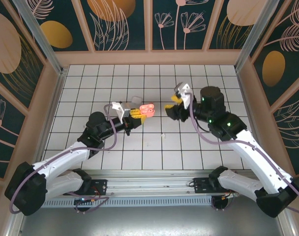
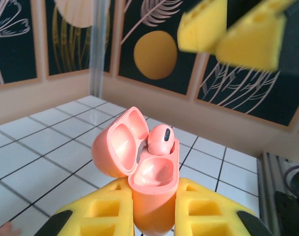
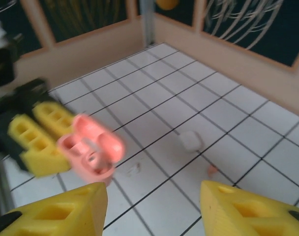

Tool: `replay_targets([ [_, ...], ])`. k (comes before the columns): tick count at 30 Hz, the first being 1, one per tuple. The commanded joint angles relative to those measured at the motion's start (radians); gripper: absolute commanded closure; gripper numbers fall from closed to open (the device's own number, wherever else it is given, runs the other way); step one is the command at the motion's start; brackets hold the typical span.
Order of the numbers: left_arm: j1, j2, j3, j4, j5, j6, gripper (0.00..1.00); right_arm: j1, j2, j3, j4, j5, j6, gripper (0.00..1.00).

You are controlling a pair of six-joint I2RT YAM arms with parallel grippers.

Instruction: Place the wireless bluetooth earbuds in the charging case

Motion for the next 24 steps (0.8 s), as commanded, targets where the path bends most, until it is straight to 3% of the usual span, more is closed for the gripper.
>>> replay_targets([
  [1, -0.001, -0.027, -0.025, -0.033, -0.072, 0.022, 1.00, -0.066, 0.100, 0.068, -0.005, 0.080, 0.146, 0.47],
  [8, -0.001, -0.045, -0.031, -0.079, -0.082, 0.036, 1.00, -0.166, 0.446, 0.213, -0.085, 0.100, 0.306, 0.46],
  [17, -0.001, -0.060, -0.045, -0.098, -0.081, 0.040, 1.00, -0.154, 1.009, 0.599, -0.193, 0.091, 0.290, 0.48],
  [24, -0.002, -0.057, -0.056, -0.102, -0.075, 0.031, 1.00, -0.107, 1.270, 0.831, -0.259, 0.146, 0.267, 0.45],
])
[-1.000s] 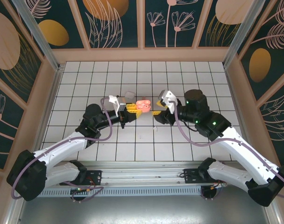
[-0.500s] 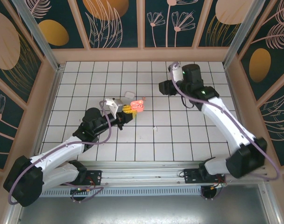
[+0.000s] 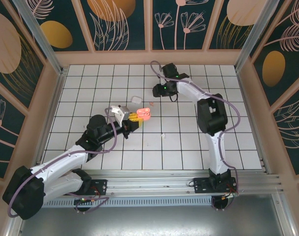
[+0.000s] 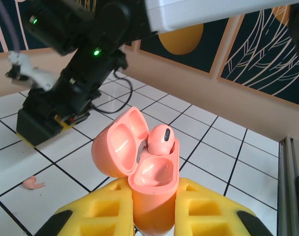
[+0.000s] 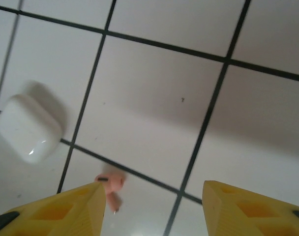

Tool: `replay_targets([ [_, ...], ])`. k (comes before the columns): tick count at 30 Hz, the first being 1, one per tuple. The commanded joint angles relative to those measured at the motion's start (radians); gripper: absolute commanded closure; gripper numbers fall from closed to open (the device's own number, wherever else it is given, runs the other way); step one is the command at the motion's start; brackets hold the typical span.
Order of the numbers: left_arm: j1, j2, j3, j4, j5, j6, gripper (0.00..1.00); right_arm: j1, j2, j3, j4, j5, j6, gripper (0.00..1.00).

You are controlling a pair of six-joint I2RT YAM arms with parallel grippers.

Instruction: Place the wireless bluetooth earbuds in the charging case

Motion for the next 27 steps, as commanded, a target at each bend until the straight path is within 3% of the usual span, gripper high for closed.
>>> replay_targets([
  [1, -0.002, -0.011, -0.010, 0.003, -0.007, 0.006, 1.00, 0.036, 0.060, 0.103, -0.070, 0.027, -0.006, 0.44],
  [12, -0.001, -0.004, -0.014, -0.005, -0.015, 0.019, 1.00, 0.090, 0.169, 0.195, -0.105, 0.066, -0.041, 0.43],
  [27, -0.001, 0.006, -0.016, 0.002, -0.011, 0.019, 1.00, 0.129, 0.168, 0.171, -0.142, 0.105, -0.072, 0.53],
])
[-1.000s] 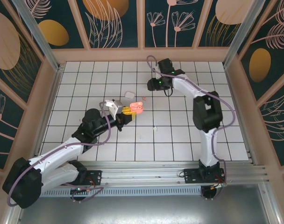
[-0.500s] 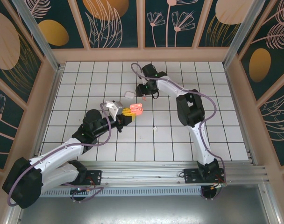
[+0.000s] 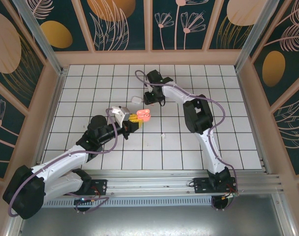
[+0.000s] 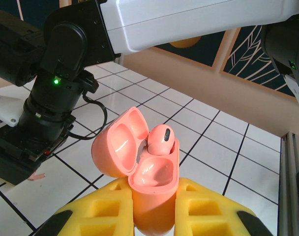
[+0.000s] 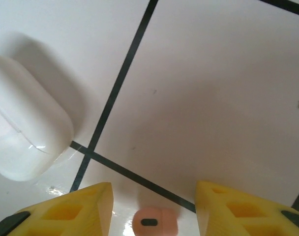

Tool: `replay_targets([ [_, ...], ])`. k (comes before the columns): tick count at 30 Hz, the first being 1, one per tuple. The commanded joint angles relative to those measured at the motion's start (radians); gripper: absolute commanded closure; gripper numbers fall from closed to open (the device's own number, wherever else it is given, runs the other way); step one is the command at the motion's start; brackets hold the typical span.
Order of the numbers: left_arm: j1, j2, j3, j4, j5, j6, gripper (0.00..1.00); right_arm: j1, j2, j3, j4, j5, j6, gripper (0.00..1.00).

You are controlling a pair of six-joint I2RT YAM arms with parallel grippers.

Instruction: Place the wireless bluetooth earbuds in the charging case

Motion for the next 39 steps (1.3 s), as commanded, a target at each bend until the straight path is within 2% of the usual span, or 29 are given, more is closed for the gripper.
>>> replay_targets([
  [1, 0.000, -0.003, -0.007, 0.010, -0.008, 0.019, 1.00, 0.014, 0.006, 0.007, -0.044, 0.014, -0.013, 0.54],
  [23, 0.000, -0.050, -0.034, 0.002, -0.023, 0.015, 1.00, 0.025, -0.020, -0.008, -0.088, 0.063, 0.019, 0.73],
  [32, -0.002, -0.053, -0.037, 0.007, -0.023, 0.014, 1.00, 0.023, -0.105, -0.077, -0.059, 0.120, 0.096, 0.77],
  [39, -0.001, -0.050, -0.036, 0.018, -0.021, 0.010, 1.00, 0.014, -0.220, -0.203, 0.025, 0.169, 0.172, 0.79],
])
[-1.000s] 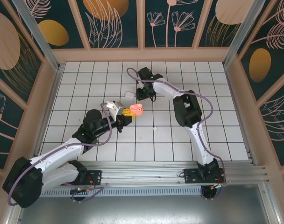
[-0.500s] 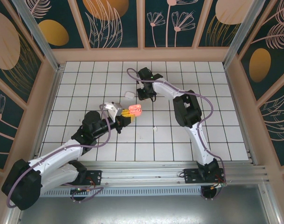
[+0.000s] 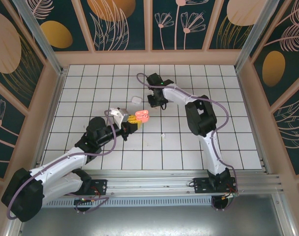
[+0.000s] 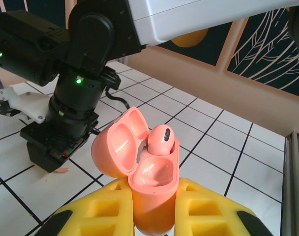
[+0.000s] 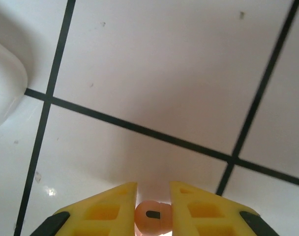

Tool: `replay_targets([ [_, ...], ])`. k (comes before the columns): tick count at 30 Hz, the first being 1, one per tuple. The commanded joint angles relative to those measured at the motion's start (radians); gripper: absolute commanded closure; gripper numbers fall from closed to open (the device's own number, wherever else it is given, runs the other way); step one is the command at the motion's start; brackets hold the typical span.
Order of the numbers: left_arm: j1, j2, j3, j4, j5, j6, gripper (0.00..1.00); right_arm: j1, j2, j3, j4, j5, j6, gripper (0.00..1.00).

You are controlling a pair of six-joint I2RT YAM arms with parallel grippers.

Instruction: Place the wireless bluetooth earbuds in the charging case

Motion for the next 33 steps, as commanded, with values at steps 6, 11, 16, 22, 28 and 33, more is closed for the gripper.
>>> replay_targets([
  [6, -0.001, 0.012, 0.003, 0.050, 0.004, 0.006, 1.00, -0.010, -0.219, -0.153, 0.122, 0.083, 0.121, 0.79],
  [11, 0.000, 0.049, 0.023, 0.075, 0.016, 0.010, 1.00, -0.011, -0.326, -0.231, 0.190, 0.100, 0.167, 0.79],
  [16, -0.001, 0.094, 0.035, 0.129, 0.022, -0.001, 1.00, 0.000, -0.450, -0.307, 0.274, 0.116, 0.194, 0.80],
  [22, -0.001, 0.139, 0.061, 0.182, 0.007, -0.008, 1.00, 0.042, -0.594, -0.378, 0.362, 0.165, 0.204, 0.79],
  [28, -0.001, 0.194, 0.100, 0.220, -0.003, -0.017, 1.00, 0.096, -0.723, -0.452, 0.446, 0.204, 0.211, 0.79],
  [33, -0.001, 0.229, 0.122, 0.268, -0.031, -0.039, 1.00, 0.134, -0.808, -0.512, 0.515, 0.213, 0.229, 0.79],
])
